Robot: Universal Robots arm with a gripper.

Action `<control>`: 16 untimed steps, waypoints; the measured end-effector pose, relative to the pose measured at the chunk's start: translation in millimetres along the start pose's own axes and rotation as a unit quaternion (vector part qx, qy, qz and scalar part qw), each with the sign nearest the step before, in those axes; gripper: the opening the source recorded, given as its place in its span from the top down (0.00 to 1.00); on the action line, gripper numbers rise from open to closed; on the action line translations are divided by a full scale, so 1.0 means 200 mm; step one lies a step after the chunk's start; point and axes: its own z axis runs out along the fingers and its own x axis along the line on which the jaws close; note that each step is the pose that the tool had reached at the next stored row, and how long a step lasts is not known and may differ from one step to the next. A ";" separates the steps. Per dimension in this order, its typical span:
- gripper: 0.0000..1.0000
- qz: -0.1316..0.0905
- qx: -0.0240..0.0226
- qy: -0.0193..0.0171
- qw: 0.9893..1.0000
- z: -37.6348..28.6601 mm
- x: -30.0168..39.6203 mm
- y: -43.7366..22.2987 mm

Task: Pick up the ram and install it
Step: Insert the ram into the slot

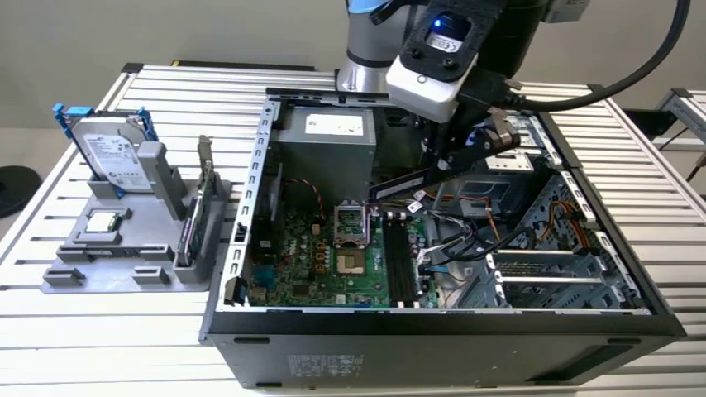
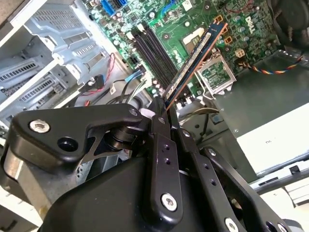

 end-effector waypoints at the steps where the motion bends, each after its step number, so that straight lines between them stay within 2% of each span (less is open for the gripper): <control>1: 1.00 -0.004 0.000 0.000 1.000 0.000 0.000 0.000; 9: 1.00 -0.032 -0.001 0.000 0.999 0.000 0.000 0.000; 16: 1.00 -0.057 -0.002 0.000 0.998 0.000 0.000 0.000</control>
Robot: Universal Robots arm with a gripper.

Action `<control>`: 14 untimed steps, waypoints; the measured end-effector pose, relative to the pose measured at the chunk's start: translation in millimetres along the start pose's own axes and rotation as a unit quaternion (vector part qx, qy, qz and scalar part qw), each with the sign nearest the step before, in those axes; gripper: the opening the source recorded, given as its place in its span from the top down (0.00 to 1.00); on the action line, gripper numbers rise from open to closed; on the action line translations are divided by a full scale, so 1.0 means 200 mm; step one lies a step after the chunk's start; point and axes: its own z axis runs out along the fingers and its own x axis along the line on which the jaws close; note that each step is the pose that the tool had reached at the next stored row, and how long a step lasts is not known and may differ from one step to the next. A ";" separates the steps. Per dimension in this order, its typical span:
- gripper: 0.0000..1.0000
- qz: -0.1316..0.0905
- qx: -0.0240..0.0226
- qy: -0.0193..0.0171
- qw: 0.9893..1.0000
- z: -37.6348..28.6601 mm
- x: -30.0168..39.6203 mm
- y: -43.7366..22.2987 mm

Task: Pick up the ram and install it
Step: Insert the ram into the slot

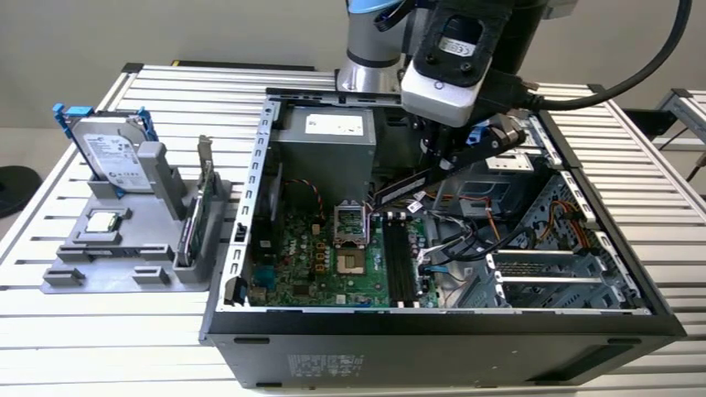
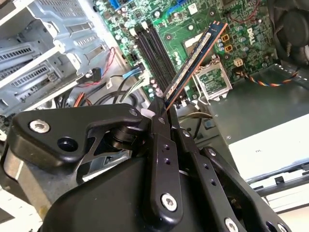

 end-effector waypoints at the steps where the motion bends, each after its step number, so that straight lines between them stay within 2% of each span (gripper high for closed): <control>1: 1.00 -0.004 0.000 0.000 1.000 0.000 0.000 0.000; 7: 1.00 -0.025 -0.001 0.000 1.000 0.000 0.000 0.000; 14: 1.00 -0.049 -0.002 0.000 0.999 0.000 0.000 0.000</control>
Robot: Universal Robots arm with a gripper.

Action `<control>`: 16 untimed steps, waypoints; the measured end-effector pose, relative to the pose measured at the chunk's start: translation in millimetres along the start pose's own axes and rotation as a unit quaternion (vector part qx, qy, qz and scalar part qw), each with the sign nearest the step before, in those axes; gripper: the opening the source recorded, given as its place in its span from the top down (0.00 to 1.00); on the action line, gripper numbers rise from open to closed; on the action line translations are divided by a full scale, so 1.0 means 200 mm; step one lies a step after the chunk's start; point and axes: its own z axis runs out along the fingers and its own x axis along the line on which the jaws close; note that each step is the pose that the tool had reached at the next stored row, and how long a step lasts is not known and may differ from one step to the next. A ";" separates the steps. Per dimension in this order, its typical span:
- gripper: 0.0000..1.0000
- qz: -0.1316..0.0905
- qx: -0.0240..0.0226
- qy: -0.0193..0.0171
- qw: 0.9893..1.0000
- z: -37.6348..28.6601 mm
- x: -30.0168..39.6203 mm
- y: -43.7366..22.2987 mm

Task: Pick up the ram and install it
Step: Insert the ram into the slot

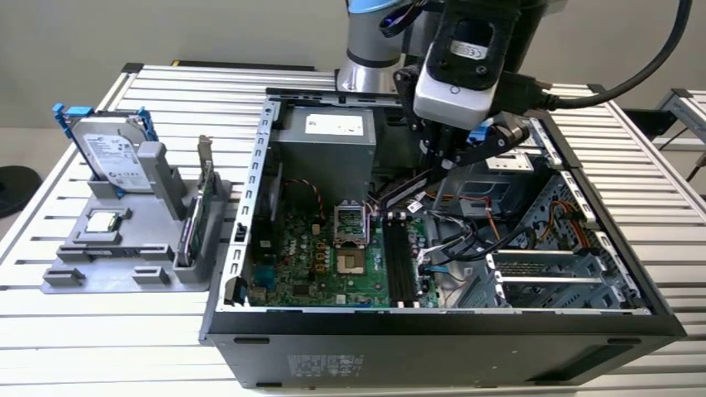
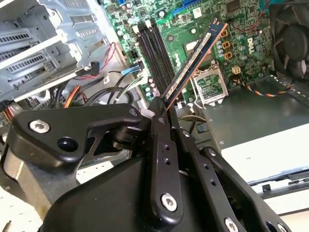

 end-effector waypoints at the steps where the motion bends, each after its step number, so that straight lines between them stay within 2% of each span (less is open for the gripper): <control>1: 1.00 -0.004 0.000 0.000 1.000 0.000 0.000 0.000; 8: 1.00 -0.028 -0.001 0.000 1.000 0.000 0.000 0.000; 16: 1.00 -0.057 -0.002 0.000 0.998 0.000 0.000 0.000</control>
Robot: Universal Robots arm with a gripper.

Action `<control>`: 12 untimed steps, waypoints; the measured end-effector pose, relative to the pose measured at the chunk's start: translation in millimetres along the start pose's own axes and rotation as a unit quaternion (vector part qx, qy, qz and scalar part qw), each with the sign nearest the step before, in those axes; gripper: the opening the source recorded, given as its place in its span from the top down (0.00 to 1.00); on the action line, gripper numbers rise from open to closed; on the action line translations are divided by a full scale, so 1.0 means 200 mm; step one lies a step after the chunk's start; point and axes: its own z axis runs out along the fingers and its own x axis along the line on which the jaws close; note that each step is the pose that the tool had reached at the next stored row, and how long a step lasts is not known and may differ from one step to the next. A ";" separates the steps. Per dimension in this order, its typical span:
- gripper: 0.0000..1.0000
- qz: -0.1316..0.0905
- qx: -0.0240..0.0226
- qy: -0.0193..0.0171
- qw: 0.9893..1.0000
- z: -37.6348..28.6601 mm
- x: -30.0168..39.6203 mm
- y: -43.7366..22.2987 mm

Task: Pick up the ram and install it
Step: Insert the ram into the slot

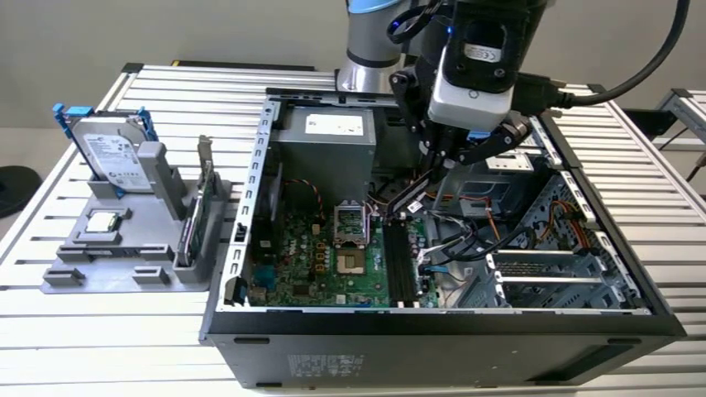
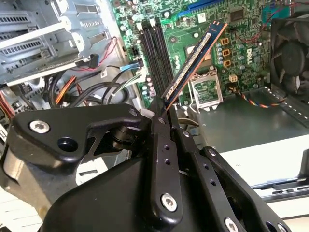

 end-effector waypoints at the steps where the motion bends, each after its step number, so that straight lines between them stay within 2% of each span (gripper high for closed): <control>1: 1.00 -0.004 0.000 0.000 1.000 0.000 0.000 0.000; 12: 1.00 -0.045 -0.002 0.000 0.999 0.000 0.000 0.000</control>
